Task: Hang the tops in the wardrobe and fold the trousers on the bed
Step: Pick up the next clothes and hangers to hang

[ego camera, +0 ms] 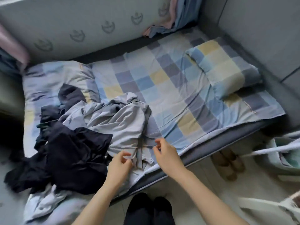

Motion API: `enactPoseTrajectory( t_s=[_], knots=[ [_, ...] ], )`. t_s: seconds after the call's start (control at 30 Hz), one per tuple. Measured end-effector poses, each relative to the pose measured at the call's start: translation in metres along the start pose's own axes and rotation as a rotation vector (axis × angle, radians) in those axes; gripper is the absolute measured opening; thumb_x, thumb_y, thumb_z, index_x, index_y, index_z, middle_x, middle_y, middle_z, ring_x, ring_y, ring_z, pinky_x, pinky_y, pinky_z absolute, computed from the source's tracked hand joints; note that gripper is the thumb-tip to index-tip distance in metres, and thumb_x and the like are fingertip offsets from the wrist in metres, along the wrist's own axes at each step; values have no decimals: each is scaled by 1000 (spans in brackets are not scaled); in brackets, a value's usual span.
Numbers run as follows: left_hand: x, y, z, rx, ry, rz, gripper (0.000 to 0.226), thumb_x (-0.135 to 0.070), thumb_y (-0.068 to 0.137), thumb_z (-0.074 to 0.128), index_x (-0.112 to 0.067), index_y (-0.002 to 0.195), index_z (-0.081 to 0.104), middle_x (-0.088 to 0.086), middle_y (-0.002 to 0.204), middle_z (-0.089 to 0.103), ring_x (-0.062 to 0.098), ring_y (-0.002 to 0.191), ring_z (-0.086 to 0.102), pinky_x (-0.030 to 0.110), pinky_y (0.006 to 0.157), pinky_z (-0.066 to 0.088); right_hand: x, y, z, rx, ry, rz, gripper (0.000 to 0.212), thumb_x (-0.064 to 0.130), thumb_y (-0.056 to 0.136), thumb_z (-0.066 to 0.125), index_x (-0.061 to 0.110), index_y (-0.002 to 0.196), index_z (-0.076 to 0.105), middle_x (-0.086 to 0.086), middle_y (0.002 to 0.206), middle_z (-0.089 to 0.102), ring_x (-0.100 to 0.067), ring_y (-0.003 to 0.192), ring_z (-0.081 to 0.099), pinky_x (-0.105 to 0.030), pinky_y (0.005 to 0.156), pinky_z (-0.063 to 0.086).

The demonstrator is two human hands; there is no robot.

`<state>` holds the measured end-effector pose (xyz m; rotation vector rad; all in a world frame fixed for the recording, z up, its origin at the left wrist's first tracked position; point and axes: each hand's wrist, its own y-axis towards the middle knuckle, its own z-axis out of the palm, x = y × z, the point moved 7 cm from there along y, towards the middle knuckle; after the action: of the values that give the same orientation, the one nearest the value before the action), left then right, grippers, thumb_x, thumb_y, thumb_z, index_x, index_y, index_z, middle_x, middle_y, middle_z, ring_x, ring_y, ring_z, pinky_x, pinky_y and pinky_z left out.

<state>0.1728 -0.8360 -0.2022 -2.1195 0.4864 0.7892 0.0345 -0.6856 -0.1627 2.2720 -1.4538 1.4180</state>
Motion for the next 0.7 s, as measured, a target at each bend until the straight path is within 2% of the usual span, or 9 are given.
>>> enactPoseTrajectory(
  t_s=[0.03, 0.1, 0.17, 0.23, 0.33, 0.43, 0.53, 0.63, 0.7],
  knots=[
    [14, 3, -3, 0, -35, -49, 23, -6, 85, 55, -24, 95, 65, 2, 71, 72, 21, 72, 68, 43, 78, 55, -1, 3, 8, 32, -8, 1, 29, 25, 96, 45, 16, 123, 50, -3, 114, 60, -23, 105, 55, -31, 78, 40],
    [50, 19, -22, -35, -101, -155, 24, -3, 84, 55, -19, 97, 66, 1, 67, 71, 14, 61, 66, 33, 70, 55, 6, 22, 36, 107, -47, -6, 27, 28, 97, 44, 19, 121, 50, 1, 113, 59, -19, 101, 55, -28, 74, 37],
    [89, 39, -46, -73, -140, -267, 23, -3, 83, 58, -14, 101, 67, -1, 68, 70, 12, 58, 62, 28, 65, 48, 16, 43, 68, 168, -69, -6, 27, 27, 96, 44, 18, 120, 52, 0, 116, 60, -19, 102, 55, -28, 76, 38],
    [127, 60, -69, -100, -164, -372, 23, -6, 82, 62, -10, 105, 68, 5, 81, 71, 21, 70, 62, 33, 70, 47, 26, 63, 100, 226, -93, -7, 27, 26, 96, 45, 15, 120, 52, -2, 116, 61, -21, 105, 55, -29, 81, 42],
    [177, 96, -111, -158, -104, -488, 25, -14, 83, 66, -12, 108, 66, 14, 109, 68, 34, 103, 62, 42, 91, 48, 37, 97, 153, 300, -123, 9, 26, 27, 97, 46, 13, 117, 53, -6, 111, 63, -22, 100, 57, -28, 77, 42],
    [214, 133, -149, -229, 56, -520, 41, -22, 84, 67, -10, 122, 59, 14, 126, 59, 33, 114, 55, 37, 96, 44, 45, 132, 209, 347, -166, 21, 28, 29, 96, 48, 12, 118, 54, -8, 113, 62, -25, 102, 56, -28, 77, 39],
    [241, 162, -166, -240, 120, -546, 59, -29, 83, 70, -12, 134, 47, 17, 135, 44, 38, 117, 50, 42, 100, 43, 49, 162, 265, 392, -165, 63, 25, 33, 95, 50, 14, 110, 57, -7, 111, 64, -26, 104, 56, -27, 76, 37],
    [268, 192, -158, -148, 108, -512, 87, -40, 79, 76, -16, 148, 28, 17, 146, 34, 38, 128, 44, 43, 108, 38, 44, 181, 327, 461, -167, 106, 22, 35, 94, 51, 16, 104, 59, -1, 98, 62, -24, 103, 57, -27, 74, 36],
    [282, 210, -139, -62, 52, -467, 106, -44, 76, 79, -14, 153, 14, 17, 152, 29, 36, 136, 37, 42, 112, 34, 36, 187, 363, 504, -185, 130, 25, 34, 95, 51, 13, 107, 60, -2, 102, 63, -23, 104, 57, -27, 78, 39]
  ],
)
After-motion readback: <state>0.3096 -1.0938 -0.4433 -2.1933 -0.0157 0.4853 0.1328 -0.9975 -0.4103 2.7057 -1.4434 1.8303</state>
